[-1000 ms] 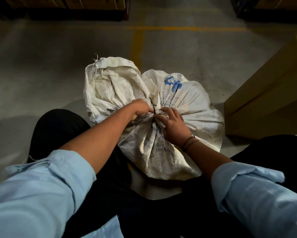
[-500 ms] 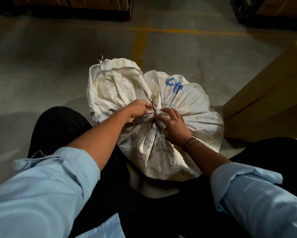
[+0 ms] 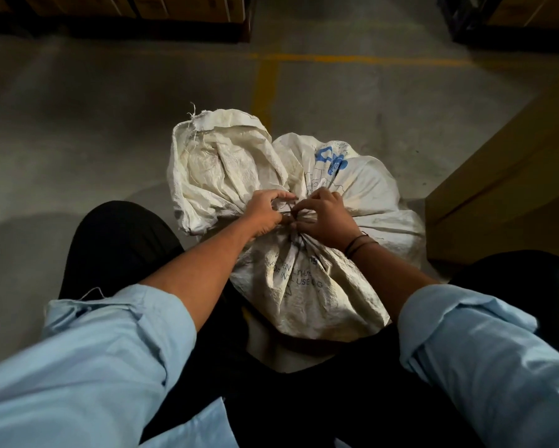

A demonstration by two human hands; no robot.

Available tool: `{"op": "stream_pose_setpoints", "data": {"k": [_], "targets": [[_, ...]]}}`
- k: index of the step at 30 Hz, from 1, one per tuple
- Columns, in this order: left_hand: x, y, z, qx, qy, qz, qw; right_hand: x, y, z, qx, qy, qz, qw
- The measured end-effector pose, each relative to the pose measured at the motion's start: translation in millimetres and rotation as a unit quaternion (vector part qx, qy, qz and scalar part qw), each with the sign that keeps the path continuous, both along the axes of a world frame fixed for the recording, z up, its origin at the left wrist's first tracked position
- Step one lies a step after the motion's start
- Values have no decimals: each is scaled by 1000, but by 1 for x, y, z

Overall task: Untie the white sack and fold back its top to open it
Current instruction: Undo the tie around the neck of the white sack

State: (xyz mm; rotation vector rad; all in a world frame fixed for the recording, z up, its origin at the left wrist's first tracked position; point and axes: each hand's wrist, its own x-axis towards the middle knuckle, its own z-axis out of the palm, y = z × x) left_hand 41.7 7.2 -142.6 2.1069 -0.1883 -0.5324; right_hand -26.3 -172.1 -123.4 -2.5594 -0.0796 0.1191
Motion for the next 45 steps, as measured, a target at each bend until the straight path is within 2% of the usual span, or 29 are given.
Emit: {"op": "stream_pose_setpoints", "data": {"k": [10,24,27,31,34,39,42,45], "targets": [[-6,-4,-12,26,-76,29,996,14,10,-9,110,-24,-140,984],[-37,-18,-20,9,-150,85,985,-9,-2,-19,60,-87,-34,994],[-40,-22,-27,-5,-182,108,977,-7,4,-14,45,-58,-37,997],[-42,-24,-29,-10,-173,117,978,16,13,-13,46,4,-89,995],[-48,-23,-22,-36,-172,105,979,18,14,-2,10,32,-53,998],[-48,-20,-20,-46,-158,96,982,10,12,8,-102,42,43,993],[-49,-19,-19,-34,-174,92,980,15,5,10,-106,25,82,991],[-48,-17,-24,-11,-194,88,977,29,-2,21,-149,29,149,977]]}}
